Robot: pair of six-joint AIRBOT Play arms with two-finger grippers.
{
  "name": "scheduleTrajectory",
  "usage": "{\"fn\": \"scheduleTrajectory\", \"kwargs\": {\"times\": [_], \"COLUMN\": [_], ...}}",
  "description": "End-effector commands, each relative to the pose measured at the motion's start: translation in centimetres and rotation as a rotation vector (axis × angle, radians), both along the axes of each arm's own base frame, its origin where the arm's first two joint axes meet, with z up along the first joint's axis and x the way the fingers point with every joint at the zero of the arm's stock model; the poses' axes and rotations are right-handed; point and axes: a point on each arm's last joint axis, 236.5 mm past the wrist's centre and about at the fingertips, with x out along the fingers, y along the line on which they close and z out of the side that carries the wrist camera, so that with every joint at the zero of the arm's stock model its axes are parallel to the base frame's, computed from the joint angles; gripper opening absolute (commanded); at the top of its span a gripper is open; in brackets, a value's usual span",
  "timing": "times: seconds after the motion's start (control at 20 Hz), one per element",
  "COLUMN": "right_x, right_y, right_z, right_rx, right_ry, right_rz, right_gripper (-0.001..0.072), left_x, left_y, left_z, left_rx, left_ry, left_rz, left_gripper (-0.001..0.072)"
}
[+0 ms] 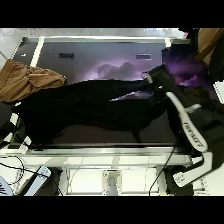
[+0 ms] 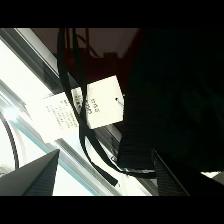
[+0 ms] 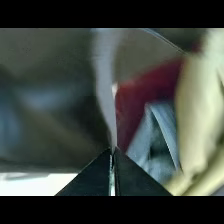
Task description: Fold the clothes and pants, and hang the long-sleeved shirts on hangers.
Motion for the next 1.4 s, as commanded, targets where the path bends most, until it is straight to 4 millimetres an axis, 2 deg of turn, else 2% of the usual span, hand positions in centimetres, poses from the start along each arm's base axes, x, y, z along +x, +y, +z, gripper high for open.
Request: {"fn": "scheduleTrajectory", "kwargs": {"times": [0.0, 0.1, 0.25, 0.35, 0.4, 0.45, 0.5, 0.6, 0.7, 0.8, 0.9, 1.0, 1.15, 1.3, 1.35], "right_x": [-3.9, -8.1, -15.4, -19.4, -20.5, -20.9, -20.5, -18.9, -15.6, -12.4, -9.7, -7.6, -6.8, -6.9, -6.9], "right_y": [-2.8, -3.8, -4.1, -3.8, -4.2, -4.6, -5.2, -6.3, -7.3, -8.3, -8.5, -8.1, -7.5, -6.6, -6.4], "right_z": [2.8, 1.7, -2.3, -4.6, -5.0, -4.8, -4.2, -2.1, 1.5, 5.5, 8.9, 11.1, 11.8, 11.5, 11.4], "right_rx": [0.125, 0.155, 0.149, 0.144, 0.124, 0.107, 0.086, 0.050, 0.034, 0.023, 0.041, 0.079, 0.117, 0.154, 0.163], "right_ry": [-0.082, -0.062, 0.033, 0.111, 0.131, 0.135, 0.114, 0.041, -0.106, -0.267, -0.404, -0.503, -0.537, -0.530, -0.526], "right_rz": [-0.236, -0.327, -0.412, -0.430, -0.428, -0.426, -0.420, -0.410, -0.398, -0.385, -0.367, -0.349, -0.343, -0.359, -0.360], "right_gripper": [0.0008, 0.0008, 0.0009, 0.0032, 0.0224, 0.0509, 0.0563, 0.0557, 0.0556, 0.0556, 0.0557, 0.0557, 0.0557, 0.0557, 0.0556], "left_x": [0.0, 0.0, 0.0, 0.0, 0.0, 0.0, 0.0, 0.1, -0.3, -1.6, -3.7, -4.1, -1.9, 1.8, 2.1], "left_y": [0.1, 0.1, 0.0, 0.0, 0.0, 0.0, 0.0, 0.2, 1.0, 2.4, 3.3, 3.2, 1.7, -2.5, -3.9], "left_z": [0.0, 0.0, 0.0, 0.1, 0.2, 0.3, 0.6, 1.6, 3.2, 4.2, 3.5, 1.9, -0.2, -2.0, -2.7], "left_rx": [0.003, 0.003, 0.002, 0.003, 0.005, 0.009, 0.017, 0.045, 0.111, 0.195, 0.167, 0.062, -0.110, -0.334, -0.388], "left_ry": [-0.001, -0.001, 0.000, -0.002, -0.004, -0.007, -0.014, -0.035, -0.047, -0.022, 0.031, 0.022, -0.049, -0.172, -0.191], "left_rz": [-0.004, -0.004, -0.004, -0.003, -0.004, -0.004, -0.004, -0.004, -0.007, 0.000, 0.098, 0.190, 0.227, 0.173, 0.156], "left_gripper": [0.0654, 0.0654, 0.0654, 0.0654, 0.0654, 0.0654, 0.0654, 0.0654, 0.0654, 0.0654, 0.0654, 0.0653, 0.0653, 0.0653, 0.0654]}}
